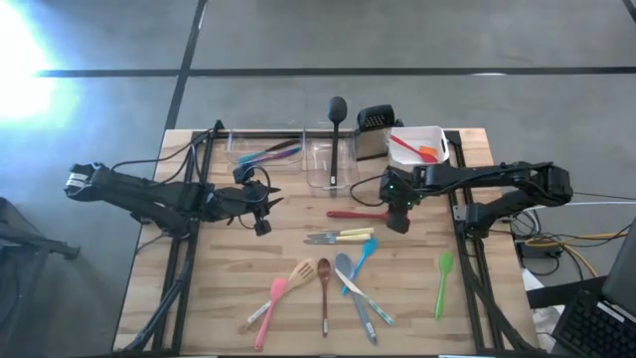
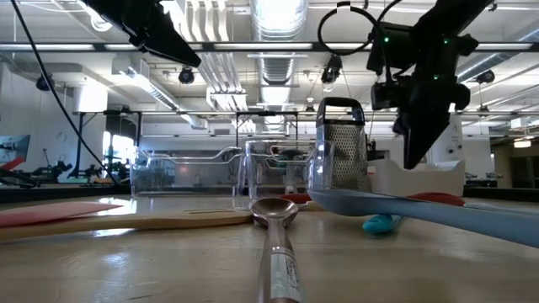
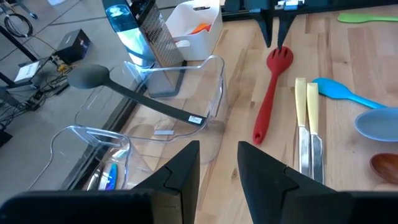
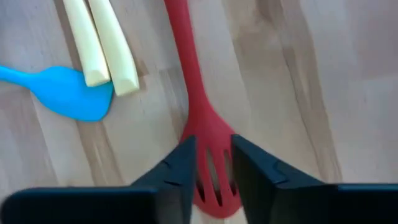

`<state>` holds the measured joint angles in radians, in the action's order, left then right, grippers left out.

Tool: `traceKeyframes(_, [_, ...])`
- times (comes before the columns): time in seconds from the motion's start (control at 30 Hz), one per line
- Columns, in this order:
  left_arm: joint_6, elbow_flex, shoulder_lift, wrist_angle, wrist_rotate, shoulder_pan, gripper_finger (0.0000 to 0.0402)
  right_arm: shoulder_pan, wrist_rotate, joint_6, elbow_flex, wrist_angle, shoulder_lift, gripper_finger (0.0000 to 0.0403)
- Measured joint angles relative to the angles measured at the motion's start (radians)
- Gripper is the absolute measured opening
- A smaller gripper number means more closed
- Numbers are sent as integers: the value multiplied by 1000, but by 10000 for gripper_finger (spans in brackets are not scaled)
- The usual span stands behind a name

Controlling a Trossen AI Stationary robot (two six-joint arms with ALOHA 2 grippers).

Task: Pick & Place Kitchen Items
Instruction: Put the red serving spoon into the right transparent bin

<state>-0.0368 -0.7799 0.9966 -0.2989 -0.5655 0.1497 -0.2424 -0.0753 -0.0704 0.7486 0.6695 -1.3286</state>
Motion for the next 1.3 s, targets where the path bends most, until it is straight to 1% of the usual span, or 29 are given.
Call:
traceKeyframes(0.17, [-1,0,0,2,0,0,111,0,-9,19,5,-105,-73,168])
traceKeyframes(0.27, [-1,0,0,2,0,0,111,0,-10,42,19,-142,-122,198])
traceKeyframes(0.37, [-1,0,0,2,0,0,111,1,-15,51,37,-186,-166,215])
traceKeyframes(0.5, [-1,0,0,3,0,0,111,12,-45,54,72,-218,-223,224])
traceKeyframes(0.7, [-1,0,0,2,0,0,111,56,-47,95,138,-255,-316,216])
traceKeyframes(1.0, [6,0,0,2,0,0,111,81,40,86,245,-256,-485,190])
traceKeyframes(1.17, [6,0,0,-5,0,0,111,82,45,75,272,-254,-551,163])
traceKeyframes(1.3, [6,0,0,-9,0,0,111,81,47,56,269,-248,-560,119])
